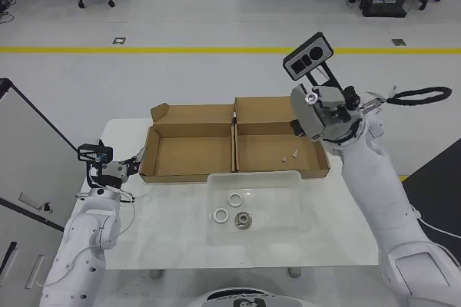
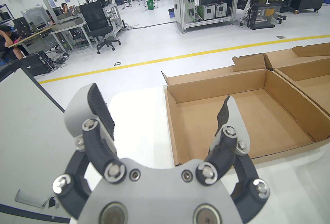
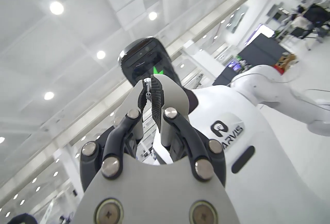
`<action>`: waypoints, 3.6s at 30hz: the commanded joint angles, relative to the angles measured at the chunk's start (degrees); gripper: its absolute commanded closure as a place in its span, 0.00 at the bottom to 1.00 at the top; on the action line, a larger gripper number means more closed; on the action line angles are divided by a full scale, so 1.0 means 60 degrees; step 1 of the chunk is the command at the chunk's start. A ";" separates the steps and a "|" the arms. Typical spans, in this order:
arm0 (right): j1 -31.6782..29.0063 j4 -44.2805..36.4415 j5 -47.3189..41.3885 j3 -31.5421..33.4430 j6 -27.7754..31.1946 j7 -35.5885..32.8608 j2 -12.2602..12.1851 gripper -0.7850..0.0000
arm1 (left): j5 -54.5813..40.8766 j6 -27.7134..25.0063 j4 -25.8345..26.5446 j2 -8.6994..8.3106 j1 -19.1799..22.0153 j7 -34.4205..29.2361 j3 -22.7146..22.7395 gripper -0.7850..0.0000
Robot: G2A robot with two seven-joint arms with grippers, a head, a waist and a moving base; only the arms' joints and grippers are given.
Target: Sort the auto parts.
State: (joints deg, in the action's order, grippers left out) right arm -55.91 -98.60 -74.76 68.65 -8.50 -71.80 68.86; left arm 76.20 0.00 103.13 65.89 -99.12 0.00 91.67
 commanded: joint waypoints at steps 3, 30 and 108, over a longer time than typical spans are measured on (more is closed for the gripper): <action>-0.0508 0.0100 0.1659 0.1097 -0.1103 0.0063 -0.0316 1.00 | 0.0000 0.0000 0.0000 0.0000 0.0000 0.0000 0.0000 0.00; 0.5062 0.5494 1.4319 -0.4017 -0.2655 -0.1060 -0.0612 1.00 | 0.0000 0.0000 0.0000 0.0000 0.0000 0.0000 0.0000 0.00; 0.5737 1.4711 1.6928 -0.7370 -0.1767 0.2497 0.3902 0.76 | 0.0000 0.0000 0.0000 0.0000 0.0000 0.0000 0.0000 0.00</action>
State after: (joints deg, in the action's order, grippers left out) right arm -21.55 -10.43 26.93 24.27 -19.26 -57.02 92.27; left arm 76.20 0.00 103.13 65.89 -99.12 0.00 91.67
